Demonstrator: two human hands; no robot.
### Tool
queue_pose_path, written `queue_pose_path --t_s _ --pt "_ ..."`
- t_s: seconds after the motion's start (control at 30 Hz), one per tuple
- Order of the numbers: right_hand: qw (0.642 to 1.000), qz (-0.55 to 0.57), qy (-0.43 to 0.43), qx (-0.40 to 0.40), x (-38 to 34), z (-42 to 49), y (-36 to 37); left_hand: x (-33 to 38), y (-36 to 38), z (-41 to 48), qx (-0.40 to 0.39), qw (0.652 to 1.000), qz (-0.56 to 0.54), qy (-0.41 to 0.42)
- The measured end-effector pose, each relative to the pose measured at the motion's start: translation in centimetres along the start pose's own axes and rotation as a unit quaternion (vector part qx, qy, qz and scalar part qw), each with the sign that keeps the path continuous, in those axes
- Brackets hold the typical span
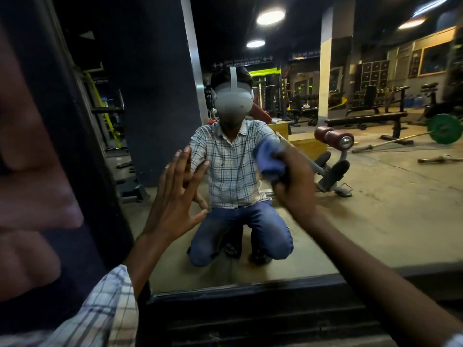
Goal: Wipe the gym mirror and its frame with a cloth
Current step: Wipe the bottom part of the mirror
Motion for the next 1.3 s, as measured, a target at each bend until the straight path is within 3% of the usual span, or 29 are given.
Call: queue_pose_path --t_s 0.07,0.13,0.2,0.3,0.37,0.4,0.43,0.5,0.53,0.57,0.63,0.7,0.77,0.8,0.83,0.9,0.93,0.97,1.03,1.1,1.13,1.17,1.23,1.3 --pt "0.968 -0.053 -0.12 -0.214 -1.2 -4.1 3.2 0.6 0.2 0.3 0.004 1.0 0.004 -0.006" --pt "0.917 -0.119 -0.214 -0.313 -0.9 -5.2 3.4 1.5 0.5 0.7 0.001 1.0 0.011 0.002" --pt "0.94 -0.127 -0.202 -0.245 -0.1 -2.1 1.0 2.4 0.5 1.4 0.0 1.0 0.009 0.014" --pt "0.998 -0.054 -0.026 0.012 1.5 2.4 -3.7 3.3 0.6 2.7 0.007 1.0 -0.003 0.014" --pt "0.98 0.029 0.106 0.163 1.7 2.7 -4.3 3.8 0.6 3.3 0.013 1.0 -0.012 0.011" --pt "0.977 0.036 0.118 0.172 0.7 2.7 -3.4 4.0 0.7 3.6 0.015 1.0 -0.015 0.012" --pt "0.989 0.024 0.079 0.124 -0.9 3.0 -1.9 4.2 0.8 3.8 0.015 1.0 -0.016 0.013" --pt "0.995 -0.046 -0.07 -0.057 -3.5 3.8 0.7 4.4 1.2 4.2 0.009 1.0 -0.012 0.008" --pt "0.985 -0.079 -0.115 -0.104 -4.0 4.8 0.6 4.3 1.4 4.2 0.007 1.0 -0.009 0.004" --pt "0.983 -0.092 -0.125 -0.093 -3.7 6.3 -0.4 4.2 1.5 4.2 0.006 1.0 -0.007 0.003" --pt "0.994 -0.077 -0.068 0.037 -1.5 9.3 -4.1 4.1 1.6 4.2 0.008 1.0 -0.006 0.006" --pt "0.974 -0.048 0.072 0.207 1.6 9.9 -8.3 3.9 1.6 4.3 0.013 1.0 -0.007 0.013" --pt "0.936 0.014 0.193 0.293 2.8 9.0 -8.9 4.0 1.5 4.3 0.015 1.0 -0.011 0.016" --pt "0.938 0.032 0.194 0.285 1.9 9.1 -8.0 4.0 1.5 4.4 0.015 1.0 -0.011 0.014" --pt "0.961 0.01 0.139 0.24 0.0 9.5 -6.6 4.0 1.6 4.3 0.015 1.0 -0.011 0.01" --pt "0.995 -0.069 -0.019 0.071 -2.9 9.4 -4.1 4.1 1.5 4.1 0.024 1.0 -0.017 0.007" --pt "0.993 -0.098 -0.06 0.01 -2.6 9.2 -3.8 4.2 1.4 4.1 0.03 0.999 -0.021 0.006" --pt "0.992 -0.11 -0.058 0.003 -1.6 9.1 -4.7 4.2 1.3 4.0 0.033 0.999 -0.025 0.007" --pt "0.989 -0.075 0.06 0.114 1.9 8.0 -7.6 4.4 1.3 4.2 0.033 0.999 -0.023 0.011" --pt "0.947 -0.007 0.209 0.244 3.7 5.0 -8.6 4.4 1.2 4.4 0.032 0.999 -0.02 0.011" --pt "0.938 0.002 0.228 0.261 3.3 3.5 -7.5 4.5 1.2 4.3 0.029 0.999 -0.019 0.007" --pt "0.955 -0.006 0.192 0.227 1.7 2.5 -5.7 4.6 1.2 4.3 0.026 0.999 -0.018 0.004" --pt "0.998 -0.047 0.039 0.017 -1.6 -0.1 -1.3 4.7 1.2 4.3 0.026 1.0 -0.016 0.004" --pt "0.978 -0.126 -0.059 -0.154 -1.7 -2.8 0.0 4.6 1.2 4.3 0.031 0.999 -0.007 0.011"
Point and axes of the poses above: each hand's wrist, its own z-axis towards the middle knuckle, its own y-axis out of the palm, x = y × z, the point moved 5 cm from there along z, towards the middle knuckle
